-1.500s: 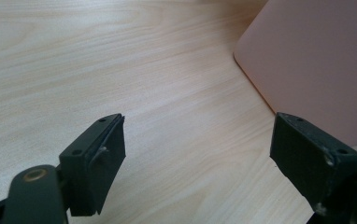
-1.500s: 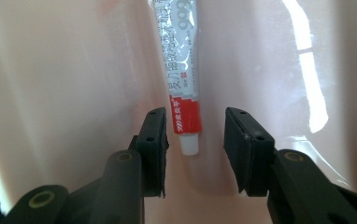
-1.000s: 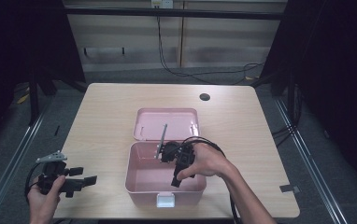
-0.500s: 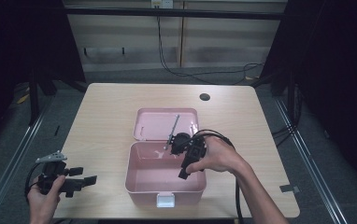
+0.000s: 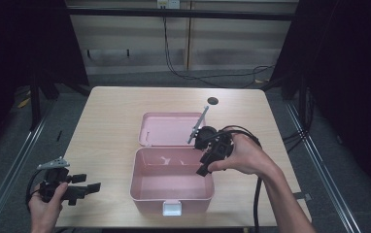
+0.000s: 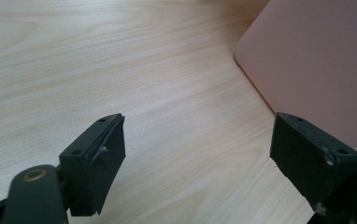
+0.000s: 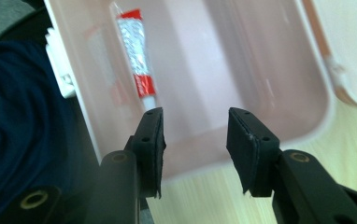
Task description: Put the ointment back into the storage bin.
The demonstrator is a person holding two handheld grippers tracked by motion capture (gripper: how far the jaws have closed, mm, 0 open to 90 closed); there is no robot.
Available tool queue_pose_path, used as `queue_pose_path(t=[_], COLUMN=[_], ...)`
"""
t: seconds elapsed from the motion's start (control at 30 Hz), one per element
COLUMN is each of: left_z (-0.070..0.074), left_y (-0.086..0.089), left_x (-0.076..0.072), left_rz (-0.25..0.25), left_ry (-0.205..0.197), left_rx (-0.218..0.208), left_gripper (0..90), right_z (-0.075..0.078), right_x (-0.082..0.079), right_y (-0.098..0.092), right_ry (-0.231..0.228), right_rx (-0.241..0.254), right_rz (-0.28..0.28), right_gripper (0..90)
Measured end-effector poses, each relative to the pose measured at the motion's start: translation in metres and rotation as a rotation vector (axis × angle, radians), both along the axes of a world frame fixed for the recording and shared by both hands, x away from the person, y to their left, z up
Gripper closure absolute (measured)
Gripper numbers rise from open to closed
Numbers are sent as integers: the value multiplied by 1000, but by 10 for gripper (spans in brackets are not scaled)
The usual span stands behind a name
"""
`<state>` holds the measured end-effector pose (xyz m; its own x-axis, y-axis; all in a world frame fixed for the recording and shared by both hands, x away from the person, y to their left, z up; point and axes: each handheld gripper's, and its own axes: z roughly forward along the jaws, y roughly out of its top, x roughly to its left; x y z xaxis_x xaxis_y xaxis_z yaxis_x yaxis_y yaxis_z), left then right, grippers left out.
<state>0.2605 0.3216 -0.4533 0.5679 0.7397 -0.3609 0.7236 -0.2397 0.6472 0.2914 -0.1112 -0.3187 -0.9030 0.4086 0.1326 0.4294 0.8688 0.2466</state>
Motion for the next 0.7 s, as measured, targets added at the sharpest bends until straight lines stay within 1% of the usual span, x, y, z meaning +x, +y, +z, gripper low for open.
queue_pose_path(t=[0.03, 0.07, 0.2, 0.23, 0.27, 0.3, 0.47, 0.53, 0.57, 0.6, 0.63, 0.67, 0.7], left_z=[0, 0, 0, 0, 0, 0, 0, 0, 0, 0, 0, 0, 0], left_y=[0, 0, 0, 0, 0, 0, 0, 0, 0, 0, 0, 0, 0], left_x=[0, 0, 0, 0, 0, 0, 0, 0, 0, 0, 0, 0, 0], left_rz=[0, -3, -1, -1, -1, -3, 0, -2, -2, -3, -1, 1, 1], left_ry=[0, 1, -1, 0, 0, -2, -1, -3, -4, -3, -3, -2, -2], left_rx=[0, 1, 2, 2, 2, 2, 1, 1, 3, 2, 3, 2, 2], left_gripper=[181, 181, 181, 181, 181, 181, 181, 181, 181, 181, 181, 181, 181], right_z=[0, 3, 7, 9, 9, 11, 9, 4, 3, 0, -1, -2, -5], right_x=[0, -1, -3, -4, -4, -5, -9, -9, -9, -10, -10, -10, -10], right_y=[0, -7, -21, -25, -25, -32, -42, -50, -53, -58, -61, -64, -67], right_ry=[0, -8, -21, -27, -27, -28, -31, -25, -28, -19, -17, -23, -22], right_rx=[0, 0, 7, 14, 14, 8, 3, -1, 3, -7, -9, -6, 1], right_rz=[0, -14, -35, -49, -49, -69, -85, -111, -115, -148, -166, -194, -208], right_gripper=[570, 569, 564, 564, 564, 561, 559, 554, 553, 533, 534, 535, 537])
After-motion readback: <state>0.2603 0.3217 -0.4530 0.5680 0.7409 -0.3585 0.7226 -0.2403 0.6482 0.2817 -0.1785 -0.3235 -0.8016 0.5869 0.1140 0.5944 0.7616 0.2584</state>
